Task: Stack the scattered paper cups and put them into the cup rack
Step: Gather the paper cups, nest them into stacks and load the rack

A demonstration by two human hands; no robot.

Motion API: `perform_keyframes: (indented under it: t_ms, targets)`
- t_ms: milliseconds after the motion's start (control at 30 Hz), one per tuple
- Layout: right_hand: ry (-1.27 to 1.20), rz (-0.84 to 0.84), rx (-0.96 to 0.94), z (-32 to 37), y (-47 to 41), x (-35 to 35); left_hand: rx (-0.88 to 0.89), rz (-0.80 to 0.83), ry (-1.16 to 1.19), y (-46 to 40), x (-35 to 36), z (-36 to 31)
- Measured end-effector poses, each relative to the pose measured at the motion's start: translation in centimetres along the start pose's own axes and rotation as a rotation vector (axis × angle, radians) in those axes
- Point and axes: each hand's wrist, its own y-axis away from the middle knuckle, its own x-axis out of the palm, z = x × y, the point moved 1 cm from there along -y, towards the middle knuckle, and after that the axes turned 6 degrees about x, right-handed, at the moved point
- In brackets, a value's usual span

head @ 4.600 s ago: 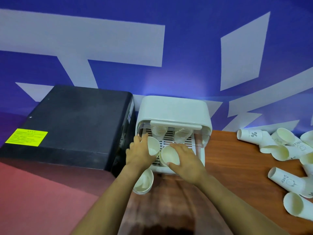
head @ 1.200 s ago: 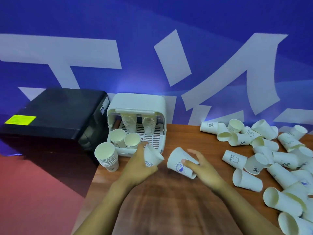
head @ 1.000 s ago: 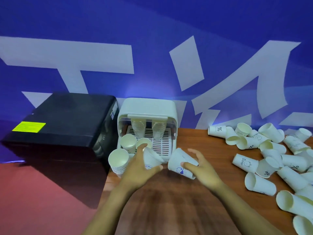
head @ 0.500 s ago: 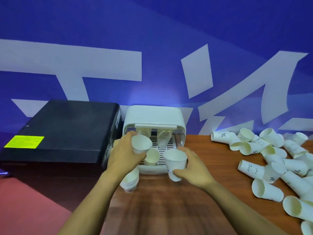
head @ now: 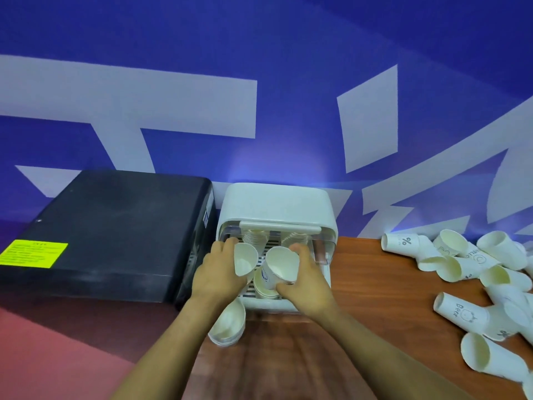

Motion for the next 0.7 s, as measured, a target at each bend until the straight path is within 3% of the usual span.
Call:
perform_keyframes:
  t_ms: [267,433,700]
  targets:
    - [0.069,0.048,0.009,-0.3,-2.2,2.1,-0.049,0.123,-0.133,-2.4,1.2,0.9]
    - [0.314,0.159,-0.046,-0.5,-3.9,2.4,-0.094,0.261,-0.127,-4.1,1.8,1.2]
    - [0.334,0.340,-0.017,-1.0,-3.9,2.8,-0.088,0.171,-0.048,-1.5,1.3,2.4]
